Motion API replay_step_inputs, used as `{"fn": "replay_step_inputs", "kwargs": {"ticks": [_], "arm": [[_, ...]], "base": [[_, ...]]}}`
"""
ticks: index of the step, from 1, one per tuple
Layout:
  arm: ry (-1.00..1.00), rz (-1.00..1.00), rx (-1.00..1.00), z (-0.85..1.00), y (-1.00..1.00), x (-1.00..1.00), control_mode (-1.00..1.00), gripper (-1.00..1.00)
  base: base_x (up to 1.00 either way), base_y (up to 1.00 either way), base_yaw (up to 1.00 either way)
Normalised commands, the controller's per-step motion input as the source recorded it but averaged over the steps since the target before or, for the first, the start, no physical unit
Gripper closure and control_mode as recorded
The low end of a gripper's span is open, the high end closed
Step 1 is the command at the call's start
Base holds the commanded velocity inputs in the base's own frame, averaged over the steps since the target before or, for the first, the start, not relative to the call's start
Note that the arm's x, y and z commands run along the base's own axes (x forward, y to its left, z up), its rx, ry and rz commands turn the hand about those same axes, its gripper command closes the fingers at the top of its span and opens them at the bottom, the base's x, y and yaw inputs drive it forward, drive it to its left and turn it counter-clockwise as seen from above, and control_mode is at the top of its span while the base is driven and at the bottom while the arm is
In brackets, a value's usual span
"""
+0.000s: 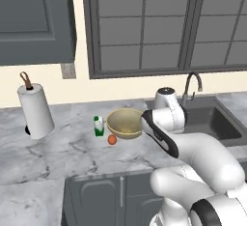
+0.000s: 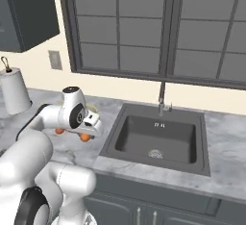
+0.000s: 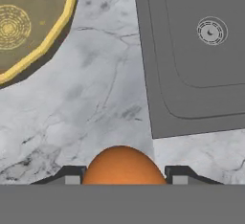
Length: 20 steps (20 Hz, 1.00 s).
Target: Gather the eggs and milk located in the vicinity of the sink area and place them right next to the bowl.
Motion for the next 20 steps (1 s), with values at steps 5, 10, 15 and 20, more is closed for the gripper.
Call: {"fn": "replay_step_inputs", "kwargs": {"ticks": [5, 10, 15, 20], "arm": [[0.0, 0.0, 0.0, 0.0, 0.0, 0.0, 1.0, 1.0], [0.0, 0.0, 0.0, 0.0, 0.0, 0.0, -1.0, 1.0], [0.0, 0.0, 0.0, 0.0, 0.0, 0.0, -1.0, 1.0], [-0.14, -0.19, 0.02, -0.18, 0.0, -0.05, -1.0, 1.0]], "base": [[0.0, 0.58, -0.01], [0.0, 0.36, -0.01], [0.0, 0.0, 0.0], [0.0, 0.0, 0.0]]}}
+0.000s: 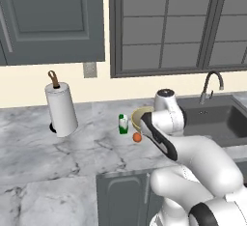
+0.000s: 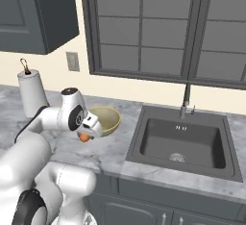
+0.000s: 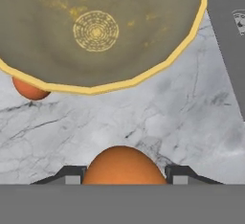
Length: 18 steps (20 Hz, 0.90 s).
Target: Gather the eggs and milk located in the vicinity of the sink area and place them right next to the bowl.
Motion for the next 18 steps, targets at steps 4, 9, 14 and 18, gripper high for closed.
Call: {"fn": "replay_step_inputs", "kwargs": {"ticks": [4, 9, 14, 18], "arm": [[-0.1, -0.14, 0.06, -0.29, 0.0, -0.02, -1.0, 1.0], [-0.03, 0.0, 0.0, -0.11, 0.0, 0.01, -1.0, 1.0], [0.0, 0.0, 0.0, -0.06, 0.0, 0.0, -1.0, 1.0], [0.0, 0.0, 0.0, -0.21, 0.0, 0.01, -1.0, 1.0]], "base": [[0.0, 0.0, 0.0], [0.0, 0.0, 0.0], [0.0, 0.0, 0.0], [0.0, 0.0, 0.0]]}}
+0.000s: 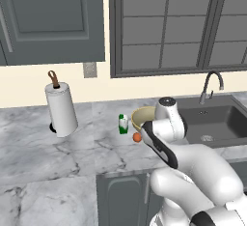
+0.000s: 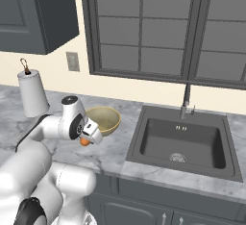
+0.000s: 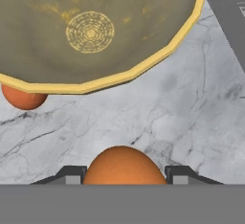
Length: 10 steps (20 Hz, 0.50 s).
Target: Gather the eggs and milk located in the vicinity of the sink area and place them right next to the bowl.
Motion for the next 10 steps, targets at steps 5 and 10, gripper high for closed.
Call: {"fn": "replay_step_inputs", "kwargs": {"ticks": [5, 10], "arm": [[0.02, 0.0, 0.0, -0.33, 0.0, 0.1, -1.0, 1.0], [0.0, 0.0, 0.0, -0.31, 0.06, 0.04, -1.0, 1.0]], "base": [[0.0, 0.0, 0.0], [0.0, 0.0, 0.0]]}}
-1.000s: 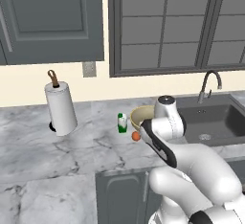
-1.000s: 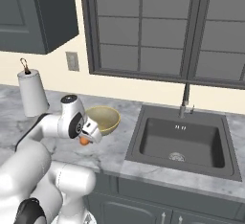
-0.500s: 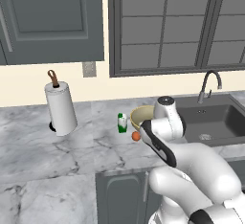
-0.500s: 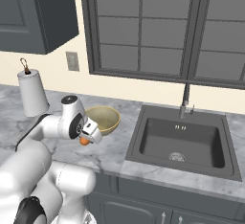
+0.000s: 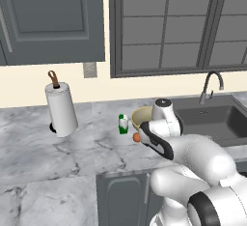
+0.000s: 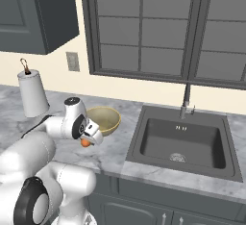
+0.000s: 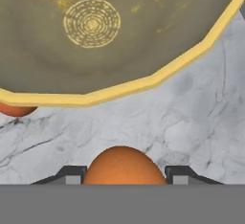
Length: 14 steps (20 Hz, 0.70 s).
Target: Gather the eggs and milk located in the vicinity of the sink area and place them right next to the bowl.
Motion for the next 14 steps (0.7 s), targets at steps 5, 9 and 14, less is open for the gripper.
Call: {"fn": "replay_step_inputs", "kwargs": {"ticks": [5, 9, 14], "arm": [[0.0, 0.0, 0.0, -0.34, 0.11, 0.0, -1.0, 1.0], [-0.01, 0.0, 0.0, -0.21, 0.11, 0.0, -1.0, 1.0], [-0.1, 0.0, 0.0, -0.2, 0.03, 0.01, -1.0, 1.0]], "base": [[0.0, 0.0, 0.0], [0.0, 0.0, 0.0], [0.0, 0.0, 0.0]]}}
